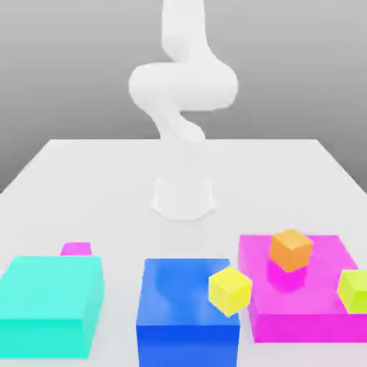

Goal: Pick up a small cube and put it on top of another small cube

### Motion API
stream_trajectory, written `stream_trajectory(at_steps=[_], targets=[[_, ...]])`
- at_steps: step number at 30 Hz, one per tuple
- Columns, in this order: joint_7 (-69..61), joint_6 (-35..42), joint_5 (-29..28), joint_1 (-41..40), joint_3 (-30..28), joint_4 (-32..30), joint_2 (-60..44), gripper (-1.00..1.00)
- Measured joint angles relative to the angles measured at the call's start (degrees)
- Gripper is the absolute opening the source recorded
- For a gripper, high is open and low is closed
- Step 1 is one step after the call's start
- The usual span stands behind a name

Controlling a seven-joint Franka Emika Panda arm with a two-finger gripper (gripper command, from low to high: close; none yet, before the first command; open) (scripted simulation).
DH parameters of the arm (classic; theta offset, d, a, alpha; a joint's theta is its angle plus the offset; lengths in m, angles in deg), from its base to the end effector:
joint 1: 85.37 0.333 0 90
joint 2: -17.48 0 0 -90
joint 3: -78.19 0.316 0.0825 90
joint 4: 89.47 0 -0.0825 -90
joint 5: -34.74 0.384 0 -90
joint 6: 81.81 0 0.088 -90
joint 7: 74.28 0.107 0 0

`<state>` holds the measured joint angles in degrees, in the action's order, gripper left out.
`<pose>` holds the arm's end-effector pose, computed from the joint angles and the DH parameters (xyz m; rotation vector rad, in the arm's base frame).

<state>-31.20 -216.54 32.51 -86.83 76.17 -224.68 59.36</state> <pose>0.3746 -0.0277 0.6611 -2.5276 1.0621 -0.9795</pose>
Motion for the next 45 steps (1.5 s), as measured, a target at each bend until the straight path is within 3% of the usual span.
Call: stream_trajectory(at_steps=[9,15,17,19,23,25,26,33,36,40,42,45], targets=[[-13.16,-12.47,-7.39,-6.42,-11.45,-14.07,-16.87,0.0],[-25.95,-21.95,-8.3,-10.51,-21.34,-24.06,-29.68,0.0],[-33.26,-25.91,-5.43,-11.43,-24.99,-27.85,-35.23,0.0],[-40.81,-29.84,1.32,-11.83,-25.4,-29.52,-40.73,0.0],[-53.22,-36.42,17.46,-19.17,-14.85,-28.47,-49.9,0.0],[-57.47,-39.65,22.97,-24.8,-7.94,-27.52,-54.04,0.0],[-58.51,-40.94,24.25,-27.21,-5.26,-27.18,-55.56,-1.0],[-58.65,-40.93,24.48,-27.53,-4.88,-27.15,-55.7,-1.0],[-52.98,-37.15,16.99,-22.77,-11.47,-28.41,-50.71,-1.0],[-43.03,-30.77,3.1,-23.05,-14.95,-30.11,-42.18,-1.0],[-41.31,-27.71,4.21,-23.41,-15.07,-29.13,-40.71,-1.0],[-39.67,-23.36,11.25,-22.55,-15.52,-25.7,-41.28,-1.0]])
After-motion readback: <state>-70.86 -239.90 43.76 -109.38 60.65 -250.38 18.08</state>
